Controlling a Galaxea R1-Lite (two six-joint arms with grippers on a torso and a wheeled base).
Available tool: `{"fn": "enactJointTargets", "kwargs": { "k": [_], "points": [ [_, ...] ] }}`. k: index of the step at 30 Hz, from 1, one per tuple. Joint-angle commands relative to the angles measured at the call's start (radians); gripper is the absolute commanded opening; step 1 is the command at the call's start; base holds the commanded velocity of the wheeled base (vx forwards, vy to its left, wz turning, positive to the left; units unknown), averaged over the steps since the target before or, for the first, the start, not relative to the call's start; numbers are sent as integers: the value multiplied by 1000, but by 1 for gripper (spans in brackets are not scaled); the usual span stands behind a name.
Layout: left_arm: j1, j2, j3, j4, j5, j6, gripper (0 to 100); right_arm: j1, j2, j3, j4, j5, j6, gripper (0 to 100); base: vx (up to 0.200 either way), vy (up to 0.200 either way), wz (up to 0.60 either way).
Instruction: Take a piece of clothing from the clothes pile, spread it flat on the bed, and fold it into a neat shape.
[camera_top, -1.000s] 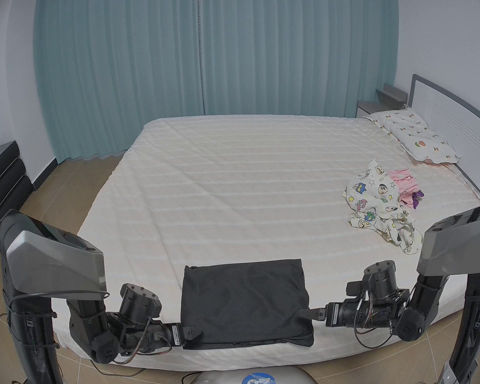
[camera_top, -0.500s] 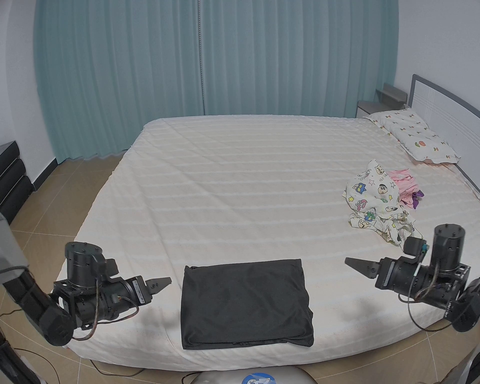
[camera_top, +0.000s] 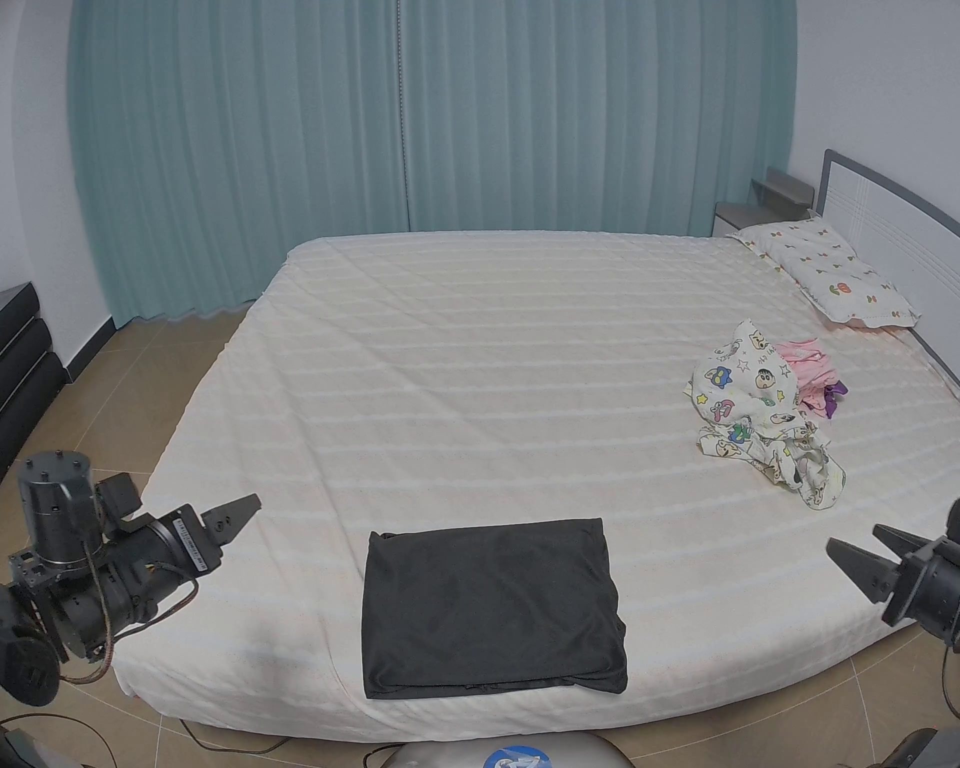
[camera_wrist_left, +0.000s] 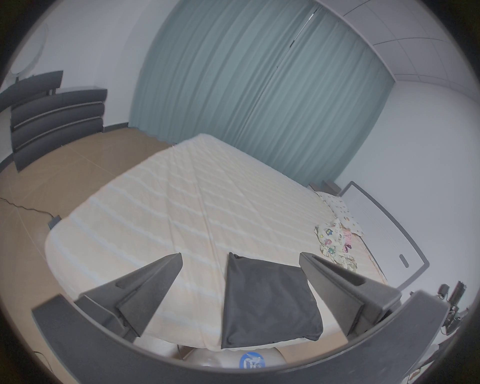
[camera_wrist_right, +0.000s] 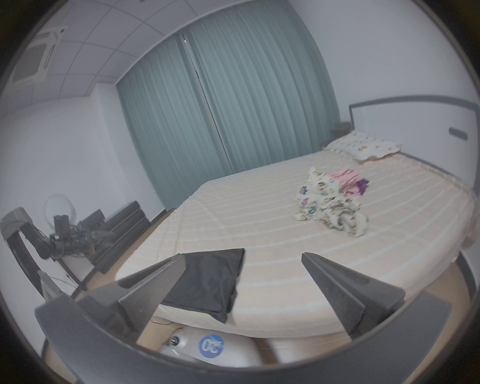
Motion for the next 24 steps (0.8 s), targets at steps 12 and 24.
{"fn": "enactJointTargets", "kwargs": {
  "k": [12,24],
  "points": [
    [18,-904,-9,645,334,307,100,-235,-830,-55,597,-96,-428,100,0,0,0],
    [67,-1027,4,761,343,323,100,-232,-841,-18,649,-113,-485,100,0,0,0]
  ]
}}
